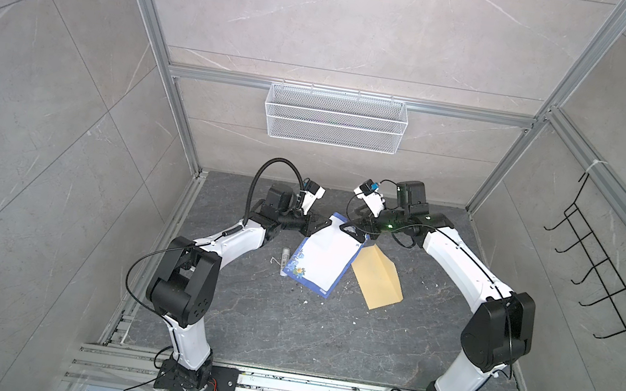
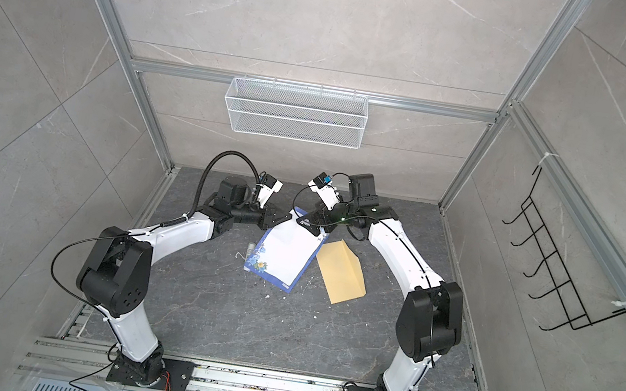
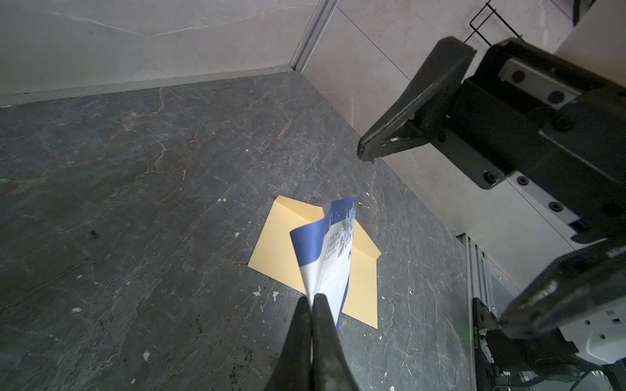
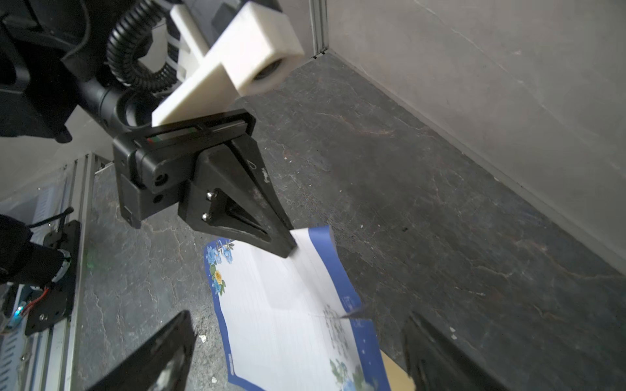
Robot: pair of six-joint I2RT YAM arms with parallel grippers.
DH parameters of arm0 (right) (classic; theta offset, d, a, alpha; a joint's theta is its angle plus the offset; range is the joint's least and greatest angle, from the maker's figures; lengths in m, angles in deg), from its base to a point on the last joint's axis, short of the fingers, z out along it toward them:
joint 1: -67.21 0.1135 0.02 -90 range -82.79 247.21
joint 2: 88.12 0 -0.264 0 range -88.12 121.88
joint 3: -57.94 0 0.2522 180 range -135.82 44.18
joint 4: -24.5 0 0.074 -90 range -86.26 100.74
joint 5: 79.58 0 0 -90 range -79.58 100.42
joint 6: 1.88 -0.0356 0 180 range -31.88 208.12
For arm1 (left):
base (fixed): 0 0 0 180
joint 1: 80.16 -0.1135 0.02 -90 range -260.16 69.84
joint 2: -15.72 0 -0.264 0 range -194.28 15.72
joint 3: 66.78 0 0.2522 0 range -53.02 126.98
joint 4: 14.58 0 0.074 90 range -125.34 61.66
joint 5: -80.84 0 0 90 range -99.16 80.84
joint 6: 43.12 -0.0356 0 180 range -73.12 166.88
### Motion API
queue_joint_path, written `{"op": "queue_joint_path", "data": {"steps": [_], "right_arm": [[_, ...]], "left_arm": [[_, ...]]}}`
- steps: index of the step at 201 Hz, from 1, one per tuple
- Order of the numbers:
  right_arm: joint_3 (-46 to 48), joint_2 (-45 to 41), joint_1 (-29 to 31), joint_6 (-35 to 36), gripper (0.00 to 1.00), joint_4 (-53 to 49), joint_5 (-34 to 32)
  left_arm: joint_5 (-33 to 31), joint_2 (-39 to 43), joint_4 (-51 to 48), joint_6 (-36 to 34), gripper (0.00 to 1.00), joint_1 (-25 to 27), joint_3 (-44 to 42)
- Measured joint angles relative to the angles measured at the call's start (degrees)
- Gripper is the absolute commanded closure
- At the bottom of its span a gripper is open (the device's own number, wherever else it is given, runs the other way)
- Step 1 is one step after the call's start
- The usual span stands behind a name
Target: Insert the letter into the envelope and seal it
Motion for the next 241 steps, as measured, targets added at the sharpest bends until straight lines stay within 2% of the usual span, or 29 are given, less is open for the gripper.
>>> {"op": "queue_joint_path", "data": {"steps": [52, 92, 134, 156, 169, 201, 225, 241], "right_arm": [[-10.47, 6.19, 0.20, 8.35, 0.25, -8.63, 1.64], [-14.80, 9.81, 0.20, 12.02, 0.48, -15.67, 3.93], [-15.32, 11.34, 0.31, 13.97, 0.80, -18.12, 5.73], [-15.52, 11.34, 0.42, 14.86, 0.92, -18.69, 6.08], [-15.58, 11.34, 0.46, 15.32, 1.00, -18.67, 6.12], [-15.98, 11.28, 0.76, 16.41, 1.00, -18.82, 5.79], [-15.93, 9.75, 1.66, 19.06, 1.00, -19.47, 3.43], [-15.08, 6.69, 2.93, 21.90, 1.00, -19.98, 0.70]], "left_arm": [[0.15, 2.38, -0.13, -1.33, 0.95, 0.66, -0.26], [0.13, 3.69, -0.52, -2.03, 0.94, 0.72, -0.98], [0.15, 3.74, -0.74, -2.23, 0.94, 0.96, -0.98], [0.13, 3.74, -0.92, -2.32, 0.91, 1.05, -0.98], [0.07, 3.80, -0.96, -2.47, 0.79, 1.05, -1.01], [-0.52, 5.51, -1.84, -3.52, 0.42, 1.09, -2.25], [-2.62, 10.60, -2.69, -5.11, 0.14, 1.09, -5.68], [-4.11, 16.39, -2.21, -5.64, 0.02, 1.09, -9.97]]}}
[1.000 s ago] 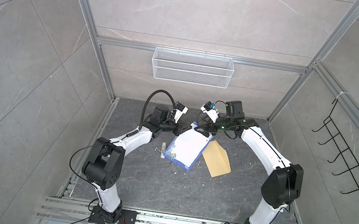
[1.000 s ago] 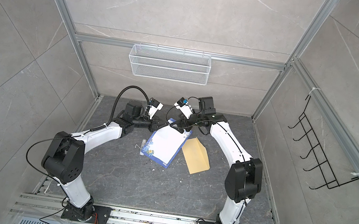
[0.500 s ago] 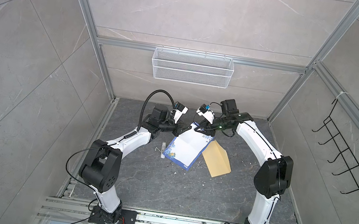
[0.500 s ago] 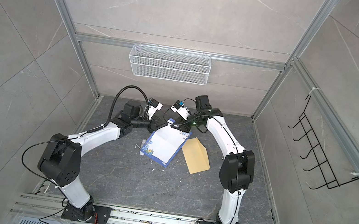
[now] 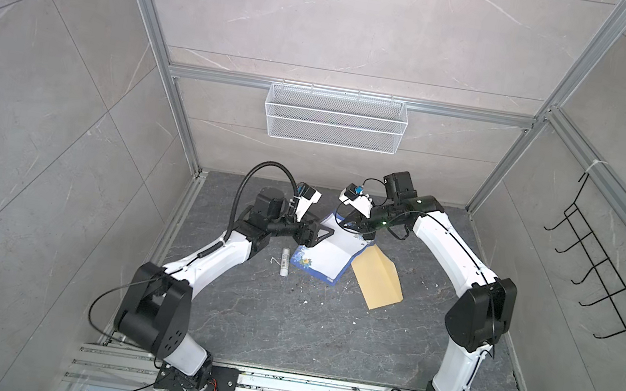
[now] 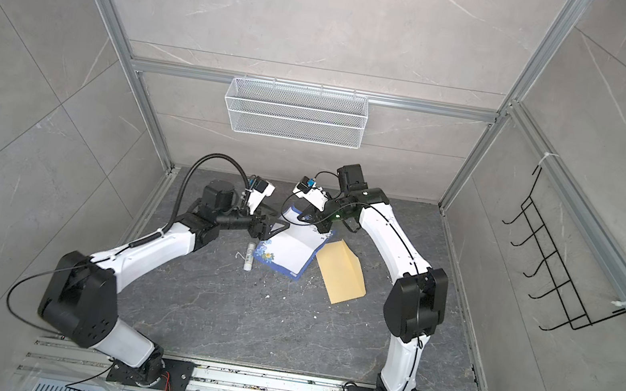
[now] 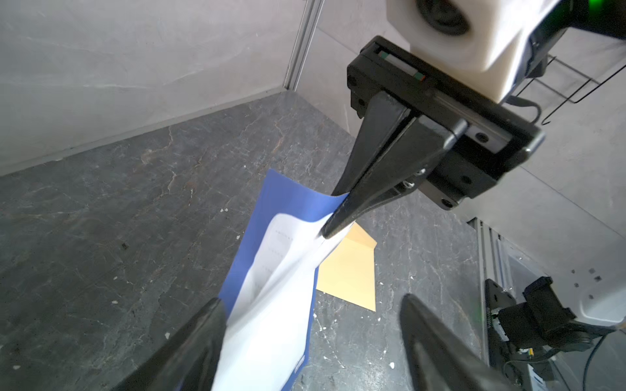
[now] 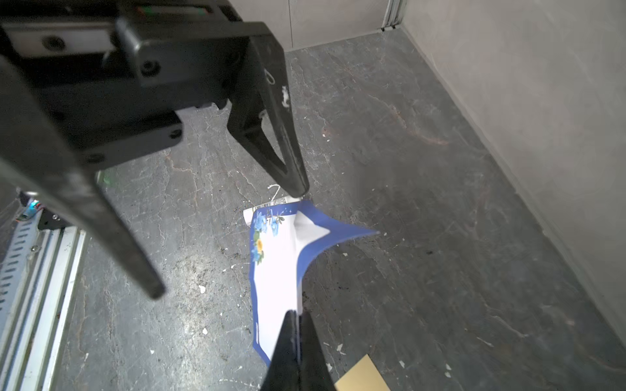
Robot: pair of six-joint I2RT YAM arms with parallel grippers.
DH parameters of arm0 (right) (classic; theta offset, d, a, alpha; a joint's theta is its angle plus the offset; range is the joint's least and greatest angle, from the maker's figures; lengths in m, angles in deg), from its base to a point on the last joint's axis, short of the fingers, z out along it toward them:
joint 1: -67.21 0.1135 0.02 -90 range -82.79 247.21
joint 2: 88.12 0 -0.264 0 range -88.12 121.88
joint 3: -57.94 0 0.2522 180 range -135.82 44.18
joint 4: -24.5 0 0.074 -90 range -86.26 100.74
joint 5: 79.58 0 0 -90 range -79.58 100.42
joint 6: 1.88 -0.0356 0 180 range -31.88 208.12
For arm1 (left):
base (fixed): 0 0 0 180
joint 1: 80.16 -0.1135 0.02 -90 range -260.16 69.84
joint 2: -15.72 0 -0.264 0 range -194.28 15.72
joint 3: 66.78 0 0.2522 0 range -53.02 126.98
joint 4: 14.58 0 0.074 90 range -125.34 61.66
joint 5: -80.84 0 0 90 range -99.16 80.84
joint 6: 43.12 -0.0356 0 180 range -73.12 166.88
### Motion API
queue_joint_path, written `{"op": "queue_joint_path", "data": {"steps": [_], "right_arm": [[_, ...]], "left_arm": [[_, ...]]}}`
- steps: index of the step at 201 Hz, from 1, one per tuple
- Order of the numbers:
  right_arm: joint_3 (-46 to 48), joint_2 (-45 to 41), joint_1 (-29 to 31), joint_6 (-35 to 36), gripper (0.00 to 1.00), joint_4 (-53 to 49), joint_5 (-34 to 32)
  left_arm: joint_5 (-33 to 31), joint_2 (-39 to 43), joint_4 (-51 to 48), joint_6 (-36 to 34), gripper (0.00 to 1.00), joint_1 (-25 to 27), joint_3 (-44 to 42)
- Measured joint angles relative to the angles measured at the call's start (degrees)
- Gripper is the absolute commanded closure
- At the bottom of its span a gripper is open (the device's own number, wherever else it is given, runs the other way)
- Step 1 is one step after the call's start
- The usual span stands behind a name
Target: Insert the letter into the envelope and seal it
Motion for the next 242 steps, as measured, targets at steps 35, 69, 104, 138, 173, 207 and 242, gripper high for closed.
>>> {"op": "queue_joint_path", "data": {"steps": [35, 69, 104, 138, 173, 207, 242], "right_arm": [[7.17, -13.20, 4.46, 7.54, 1.00, 0.48, -5.66], [11.06, -23.71, 7.32, 12.70, 1.00, 1.27, -7.13], [12.90, -27.21, 9.42, 16.37, 1.00, 0.52, -8.02], [16.55, -28.11, 10.36, 17.64, 1.00, 0.44, -9.09], [20.46, -29.86, 10.58, 17.81, 1.00, 2.80, -10.60], [23.21, -32.68, 10.91, 17.75, 1.00, 6.58, -11.34], [25.07, -34.60, 11.89, 17.27, 1.00, 9.73, -11.37]], "left_arm": [[-2.36, 11.82, 3.87, -0.59, 0.00, 0.00, -9.84], [-2.40, 14.47, 7.76, -1.42, 0.01, 0.11, -15.89], [-1.75, 14.47, 8.41, -2.80, 0.12, 0.11, -17.68], [0.33, 14.47, 9.51, -3.26, 0.42, 0.17, -17.68], [2.69, 14.47, 9.70, -2.12, 0.54, 0.22, -17.68], [3.67, 14.49, 9.79, -1.14, 0.53, 0.76, -18.51], [3.69, 14.53, 9.60, -0.72, 0.64, 2.25, -20.02]]}}
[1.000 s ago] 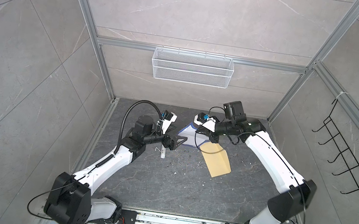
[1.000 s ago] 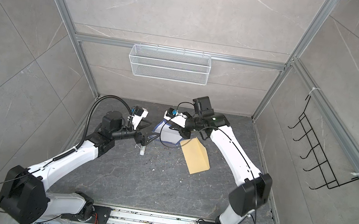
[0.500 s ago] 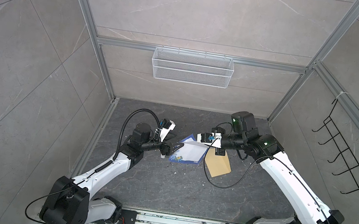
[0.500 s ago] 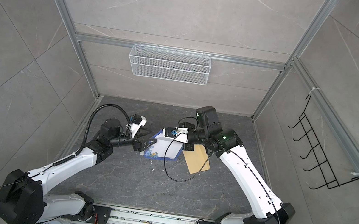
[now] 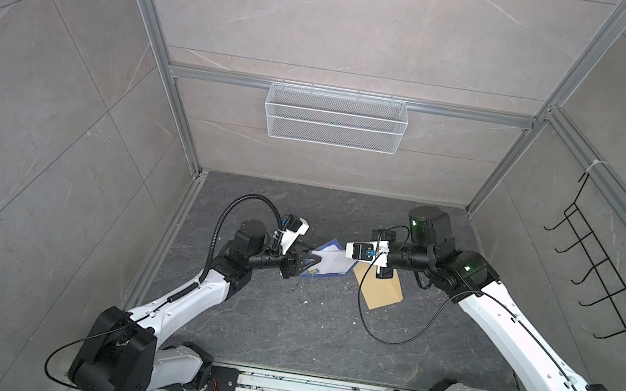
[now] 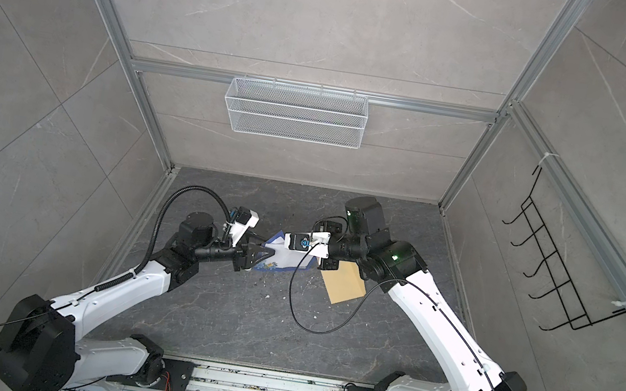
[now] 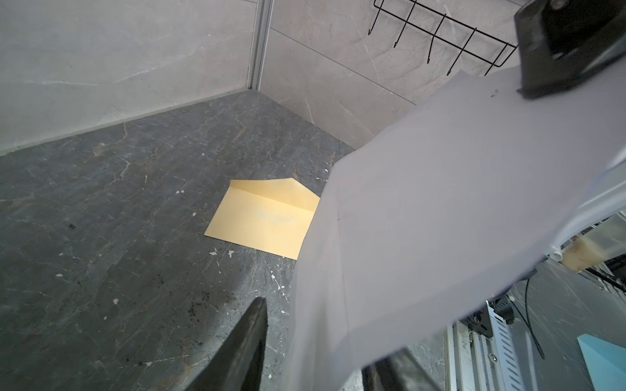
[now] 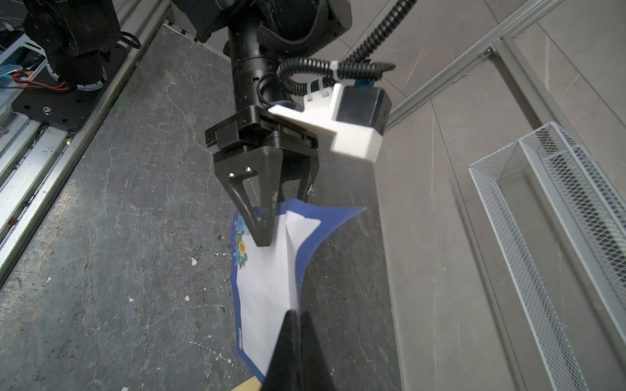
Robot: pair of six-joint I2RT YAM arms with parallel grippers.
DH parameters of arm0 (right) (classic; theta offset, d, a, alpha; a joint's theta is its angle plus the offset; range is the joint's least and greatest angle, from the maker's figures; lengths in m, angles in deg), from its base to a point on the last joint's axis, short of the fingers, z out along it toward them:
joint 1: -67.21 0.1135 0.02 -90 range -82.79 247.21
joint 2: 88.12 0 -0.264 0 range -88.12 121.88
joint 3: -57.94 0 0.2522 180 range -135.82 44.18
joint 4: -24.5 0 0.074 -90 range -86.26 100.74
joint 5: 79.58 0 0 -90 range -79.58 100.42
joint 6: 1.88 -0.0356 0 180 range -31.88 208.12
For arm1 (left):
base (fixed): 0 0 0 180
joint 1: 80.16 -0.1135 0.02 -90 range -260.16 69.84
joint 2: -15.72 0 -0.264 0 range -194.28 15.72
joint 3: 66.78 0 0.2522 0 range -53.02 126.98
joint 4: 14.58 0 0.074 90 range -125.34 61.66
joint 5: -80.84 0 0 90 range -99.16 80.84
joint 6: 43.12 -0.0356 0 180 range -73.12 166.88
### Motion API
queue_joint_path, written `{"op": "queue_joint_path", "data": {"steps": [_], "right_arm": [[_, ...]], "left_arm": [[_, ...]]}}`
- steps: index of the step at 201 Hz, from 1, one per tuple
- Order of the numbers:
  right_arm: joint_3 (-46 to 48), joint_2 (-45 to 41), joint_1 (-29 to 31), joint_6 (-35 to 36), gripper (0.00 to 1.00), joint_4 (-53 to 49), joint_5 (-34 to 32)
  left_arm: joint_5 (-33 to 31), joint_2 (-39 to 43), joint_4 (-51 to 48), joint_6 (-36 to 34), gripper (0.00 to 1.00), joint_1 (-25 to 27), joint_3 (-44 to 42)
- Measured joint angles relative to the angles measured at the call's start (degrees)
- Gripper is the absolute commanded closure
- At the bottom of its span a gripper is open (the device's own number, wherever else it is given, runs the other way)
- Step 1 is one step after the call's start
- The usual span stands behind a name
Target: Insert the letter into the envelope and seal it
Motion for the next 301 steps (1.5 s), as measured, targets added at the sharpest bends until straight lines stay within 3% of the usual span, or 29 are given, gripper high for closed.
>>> {"op": "queue_joint_path", "data": {"steps": [27, 48, 74, 94, 114, 156, 224, 266, 301], "right_arm": [[0.31, -0.68, 0.87, -0.59, 1.00, 0.70, -0.02], [0.74, -1.33, 1.60, -0.79, 1.00, 0.74, -0.50], [1.75, -1.97, 2.54, -1.27, 0.98, 0.76, -1.18], [2.29, -2.25, 3.48, -2.14, 0.83, 0.76, -1.60], [2.89, -2.67, 4.42, -3.63, 0.56, 1.09, -2.08], [3.67, -4.94, 6.67, -7.74, 0.30, 0.24, -1.40], [8.92, -10.40, 8.07, -14.88, 0.26, 0.42, 0.57], [8.07, -2.47, 8.07, -18.08, 0.25, 2.14, -2.84], [7.52, 4.61, 8.07, -18.40, 0.30, 2.38, -3.85]], "left_arm": [[-0.22, 0.00, -0.39, 0.66, 0.90, 0.59, -0.37], [-0.61, 0.07, -0.61, 1.36, 1.00, 0.59, -0.46], [-1.99, 0.81, -0.66, 2.14, 1.00, 0.83, -0.85], [-3.52, 1.79, -1.25, 2.43, 1.00, 0.85, -1.36], [-5.81, 3.41, -2.36, 2.62, 1.00, 0.85, -2.19], [-9.70, 6.60, -5.42, 2.01, 1.00, 0.85, -2.93], [-8.66, 10.62, -5.97, -4.20, 1.00, 0.85, -6.27], [-2.58, 10.58, -5.88, -6.93, 1.00, 0.92, -6.43], [0.87, 10.54, -5.86, -8.48, 1.00, 1.64, -6.43]]}}
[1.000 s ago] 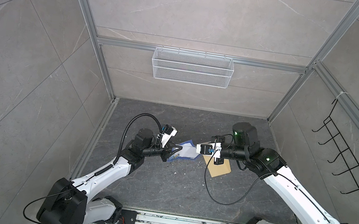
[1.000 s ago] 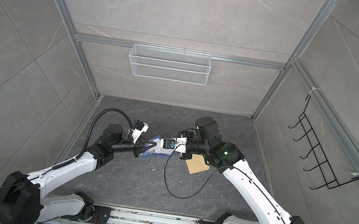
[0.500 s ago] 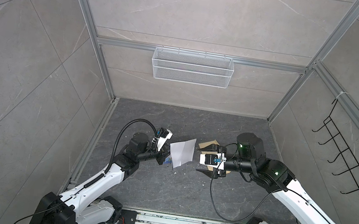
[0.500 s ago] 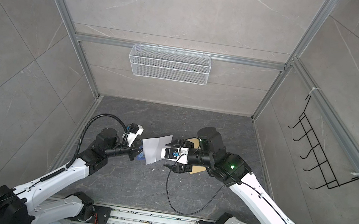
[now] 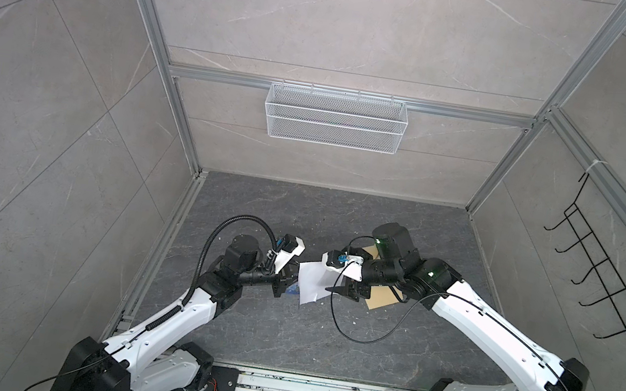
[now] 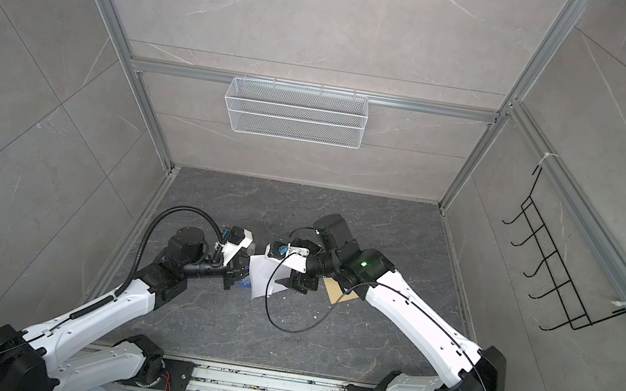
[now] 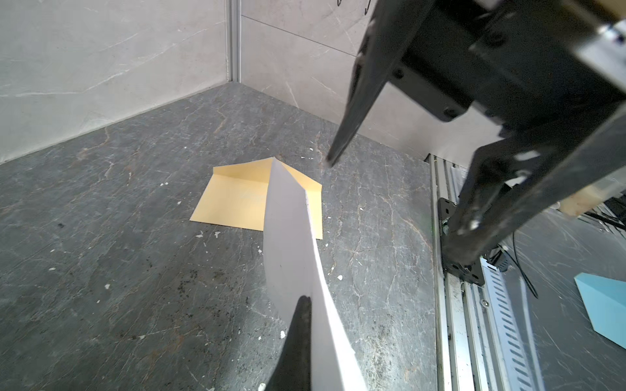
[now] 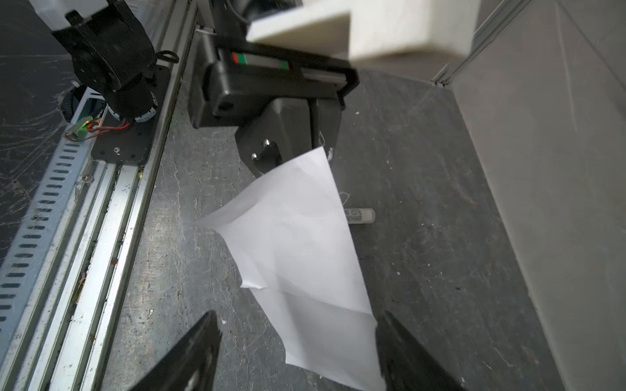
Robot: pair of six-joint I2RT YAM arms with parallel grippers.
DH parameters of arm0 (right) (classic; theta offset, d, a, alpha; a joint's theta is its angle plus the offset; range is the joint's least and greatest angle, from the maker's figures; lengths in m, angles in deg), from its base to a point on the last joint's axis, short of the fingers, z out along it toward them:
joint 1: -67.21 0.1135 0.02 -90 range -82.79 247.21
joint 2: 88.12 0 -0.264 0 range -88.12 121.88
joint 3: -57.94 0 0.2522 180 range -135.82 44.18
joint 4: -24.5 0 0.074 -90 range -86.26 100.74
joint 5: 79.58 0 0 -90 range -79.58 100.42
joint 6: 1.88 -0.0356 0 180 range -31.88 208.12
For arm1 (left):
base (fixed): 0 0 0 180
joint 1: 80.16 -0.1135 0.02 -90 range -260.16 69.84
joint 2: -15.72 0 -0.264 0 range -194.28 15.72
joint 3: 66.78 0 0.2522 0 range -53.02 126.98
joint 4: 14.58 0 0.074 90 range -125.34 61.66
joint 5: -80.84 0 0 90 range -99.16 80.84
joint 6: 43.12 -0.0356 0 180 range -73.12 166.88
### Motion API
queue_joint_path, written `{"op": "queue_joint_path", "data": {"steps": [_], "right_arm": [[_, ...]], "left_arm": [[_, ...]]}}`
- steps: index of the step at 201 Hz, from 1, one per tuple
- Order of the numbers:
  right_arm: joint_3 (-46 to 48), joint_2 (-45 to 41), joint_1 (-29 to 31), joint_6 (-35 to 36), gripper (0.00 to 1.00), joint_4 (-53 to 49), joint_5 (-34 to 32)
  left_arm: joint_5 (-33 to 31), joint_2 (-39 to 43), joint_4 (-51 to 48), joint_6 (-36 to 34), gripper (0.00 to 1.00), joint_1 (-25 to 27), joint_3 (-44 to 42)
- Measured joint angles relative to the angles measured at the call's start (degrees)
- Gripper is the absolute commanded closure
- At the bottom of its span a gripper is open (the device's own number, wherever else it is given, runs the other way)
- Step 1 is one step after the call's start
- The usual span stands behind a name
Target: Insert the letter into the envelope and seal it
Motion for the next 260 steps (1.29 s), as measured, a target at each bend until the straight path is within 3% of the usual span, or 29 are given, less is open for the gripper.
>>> {"op": "queue_joint_path", "data": {"steps": [47, 101, 163, 188, 224, 260], "right_arm": [[-0.96, 2.58, 0.00, 1.07, 0.37, 0.04, 0.00], [-2.01, 4.24, 0.00, 2.80, 0.33, -0.31, -0.81], [-2.14, 4.48, 0.00, 4.70, 0.78, -2.38, 1.55], [-2.14, 4.59, 0.00, 4.48, 1.00, -2.86, 2.51], [-2.14, 4.61, 0.00, 4.11, 1.00, -3.50, 2.08], [-0.87, 4.15, -0.31, 2.29, 1.00, -3.08, -2.58]], "left_arm": [[3.13, 0.04, 0.02, -1.53, 1.00, 1.20, 0.00], [5.20, 0.24, -0.31, -4.00, 1.00, 1.86, 0.00], [5.09, 1.07, -2.12, -5.68, 1.00, 2.21, 0.07], [4.07, 1.25, -2.56, -5.75, 0.88, 2.27, 0.07], [0.94, 2.80, -3.52, -5.84, 0.61, 2.34, 0.07], [-2.60, 7.45, -4.37, -5.86, 0.34, 2.43, -0.11]]}}
